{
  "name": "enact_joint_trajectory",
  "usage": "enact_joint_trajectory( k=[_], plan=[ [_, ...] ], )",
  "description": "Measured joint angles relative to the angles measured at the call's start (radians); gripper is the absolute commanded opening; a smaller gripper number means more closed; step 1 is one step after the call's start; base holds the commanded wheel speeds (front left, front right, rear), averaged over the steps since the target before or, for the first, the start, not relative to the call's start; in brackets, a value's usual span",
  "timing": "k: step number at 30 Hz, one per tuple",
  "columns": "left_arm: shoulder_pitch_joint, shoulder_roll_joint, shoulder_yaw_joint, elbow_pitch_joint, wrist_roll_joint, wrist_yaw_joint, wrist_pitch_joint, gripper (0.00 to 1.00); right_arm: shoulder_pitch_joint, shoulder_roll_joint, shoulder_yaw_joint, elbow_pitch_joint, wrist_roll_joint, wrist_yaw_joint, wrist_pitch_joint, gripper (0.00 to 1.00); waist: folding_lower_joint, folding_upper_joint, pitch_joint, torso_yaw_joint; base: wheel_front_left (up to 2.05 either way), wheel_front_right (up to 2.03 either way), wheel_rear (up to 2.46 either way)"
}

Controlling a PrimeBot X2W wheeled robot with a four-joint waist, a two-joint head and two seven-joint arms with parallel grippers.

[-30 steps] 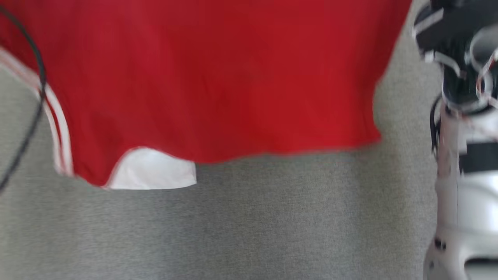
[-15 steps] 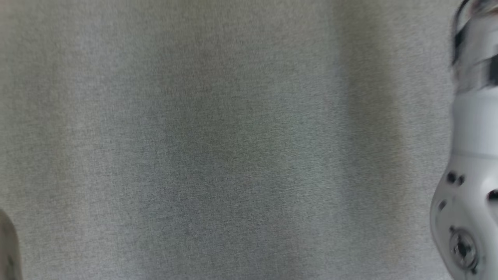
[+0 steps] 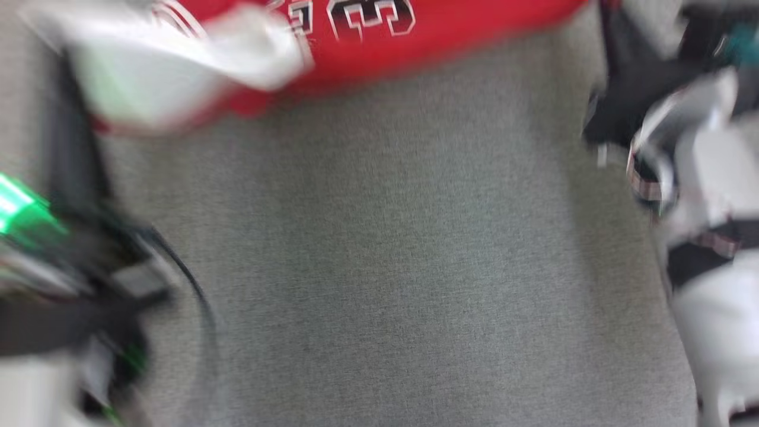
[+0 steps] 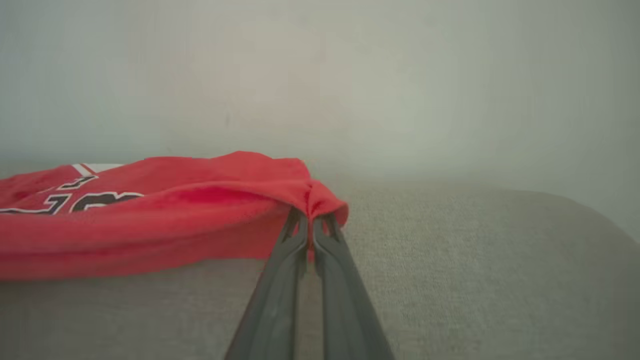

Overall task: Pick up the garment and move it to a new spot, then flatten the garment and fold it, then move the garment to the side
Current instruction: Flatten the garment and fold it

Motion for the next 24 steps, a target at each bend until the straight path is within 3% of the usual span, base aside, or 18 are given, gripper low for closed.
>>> enact_joint_trajectory(
  k=[6, 11, 19, 22, 24],
  plan=[
    [0.290, -0.045, -0.144, 0.035, -0.026, 0.000, 0.000, 0.00, 0.291, -0.081, 0.054, -0.118, 0.041, 0.000, 0.223, 0.00, -0.0002, -0.0001, -0.108, 0.018, 0.00, 0.00, 0.00],
    [0.450, -0.065, -0.225, 0.066, -0.083, 0.000, 0.000, 0.00, 0.518, -0.096, 0.010, -0.261, 0.039, 0.000, 0.376, 0.00, -0.0003, -0.0003, -0.211, 0.031, 0.00, 0.00, 0.00],
    [0.576, -0.079, -0.214, 0.105, -0.228, 0.000, 0.000, 0.00, 0.774, -0.039, -0.151, -0.432, -0.021, 0.000, 0.510, 0.00, -0.0004, -0.0003, -0.350, 0.053, 0.00, 0.00, 0.00],
    [0.608, -0.061, -0.234, 0.097, -0.345, 0.000, 0.000, 0.00, 0.833, -0.010, -0.181, -0.464, -0.027, 0.000, 0.549, 0.00, -0.0003, -0.0003, -0.385, 0.063, 0.00, 0.00, 0.00],
    [0.626, -0.019, -0.293, 0.081, -0.436, 0.000, 0.000, 0.00, 0.864, 0.006, -0.192, -0.482, -0.031, 0.000, 0.573, 0.00, -0.0003, -0.0003, -0.402, 0.070, 0.00, 0.00, 0.00]
  ],
)
